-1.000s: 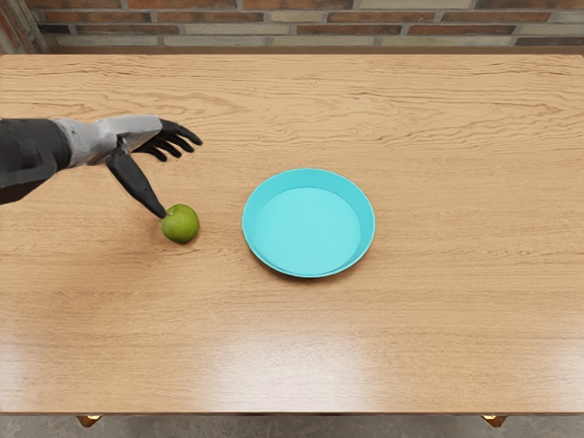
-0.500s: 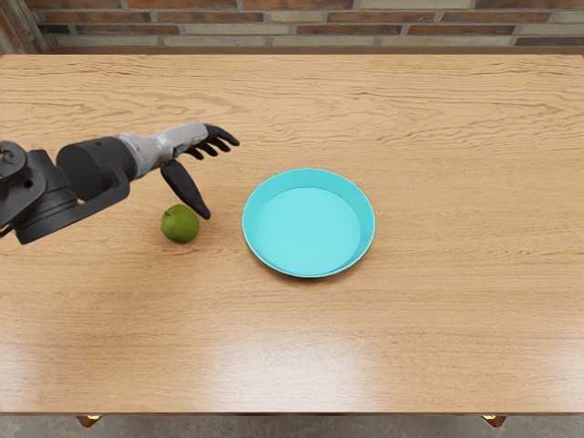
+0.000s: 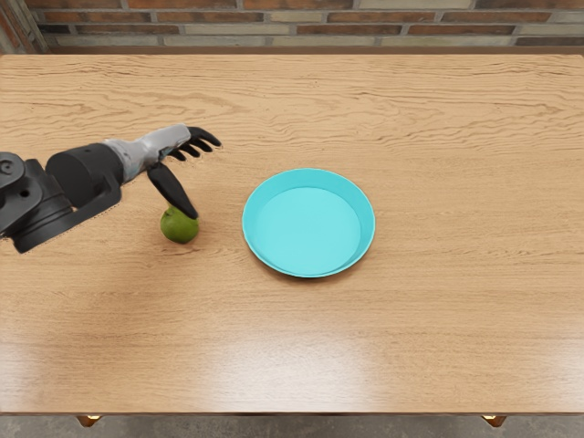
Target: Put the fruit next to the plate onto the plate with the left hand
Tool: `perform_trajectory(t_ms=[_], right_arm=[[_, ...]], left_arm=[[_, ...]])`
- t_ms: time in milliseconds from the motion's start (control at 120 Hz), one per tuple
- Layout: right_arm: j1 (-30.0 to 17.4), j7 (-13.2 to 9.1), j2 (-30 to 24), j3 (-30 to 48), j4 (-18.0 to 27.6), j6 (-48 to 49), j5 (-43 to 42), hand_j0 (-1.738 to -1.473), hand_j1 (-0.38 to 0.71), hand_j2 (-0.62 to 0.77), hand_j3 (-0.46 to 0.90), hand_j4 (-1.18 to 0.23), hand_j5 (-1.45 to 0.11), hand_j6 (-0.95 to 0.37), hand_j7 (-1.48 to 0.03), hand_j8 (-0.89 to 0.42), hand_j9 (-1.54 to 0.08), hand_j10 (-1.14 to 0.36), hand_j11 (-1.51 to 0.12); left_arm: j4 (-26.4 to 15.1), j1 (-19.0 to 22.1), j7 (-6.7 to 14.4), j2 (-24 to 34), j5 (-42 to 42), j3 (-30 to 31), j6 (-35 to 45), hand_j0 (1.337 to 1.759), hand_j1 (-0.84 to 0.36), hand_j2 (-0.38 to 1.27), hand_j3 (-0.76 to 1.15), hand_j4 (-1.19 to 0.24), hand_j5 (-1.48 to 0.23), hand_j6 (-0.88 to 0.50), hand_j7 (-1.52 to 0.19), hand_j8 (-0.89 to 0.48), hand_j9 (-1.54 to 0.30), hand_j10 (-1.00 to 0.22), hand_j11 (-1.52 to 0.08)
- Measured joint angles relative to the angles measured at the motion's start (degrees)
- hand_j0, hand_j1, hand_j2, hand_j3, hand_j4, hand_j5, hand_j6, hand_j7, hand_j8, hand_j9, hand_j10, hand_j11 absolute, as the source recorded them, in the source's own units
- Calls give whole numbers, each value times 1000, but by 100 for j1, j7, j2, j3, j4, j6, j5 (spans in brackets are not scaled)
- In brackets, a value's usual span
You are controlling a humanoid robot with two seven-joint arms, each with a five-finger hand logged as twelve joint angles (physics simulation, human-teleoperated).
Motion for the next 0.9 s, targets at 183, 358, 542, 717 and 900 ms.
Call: perform_trajectory(t_ms=[183, 358, 542, 717, 900], right_arm=[[0, 0, 0, 1, 0, 0, 0, -1658, -305, -7, 0, -37, -47, -37, -47, -37, -47, -37, -47], [0, 0, 0, 1, 0, 0, 0, -1658, -305, -7, 0, -37, -48, -37, -47, -37, -48, -37, -47], [0, 0, 0, 1, 0, 2, 0, -1658, -305, -7, 0, -37, -47, -37, -47, -37, -47, -37, -47], [0, 0, 0, 0, 0, 0, 0, -1658, -305, -7, 0, -37, -47, -37, -47, -37, -47, -37, -47], [0, 0, 0, 2, 0, 0, 0, -1658, -305, -7, 0, -37, -47, -37, -47, -37, -47, -37, -47]], left_arm=[[-2, -376, 0, 199, -17, 831, 582, 1658, 57, 52, 0, -248, -319, -249, -319, -248, -318, -247, -318], [-31, -915, 0, 411, -54, 1685, 1043, 1658, 58, 52, 0, -248, -319, -249, -319, -249, -318, -248, -318], [-213, -1567, 0, 493, -153, 2521, 1489, 1658, 58, 53, 0, -249, -319, -250, -319, -250, -318, -249, -318], [-469, -2107, 0, 526, -662, 3216, 1560, 1658, 58, 52, 0, -248, -319, -250, -319, -249, -318, -248, -318], [-619, -2549, 0, 607, -1166, 3663, 1489, 1658, 58, 52, 0, -249, -319, -250, -319, -250, -318, -248, -318]])
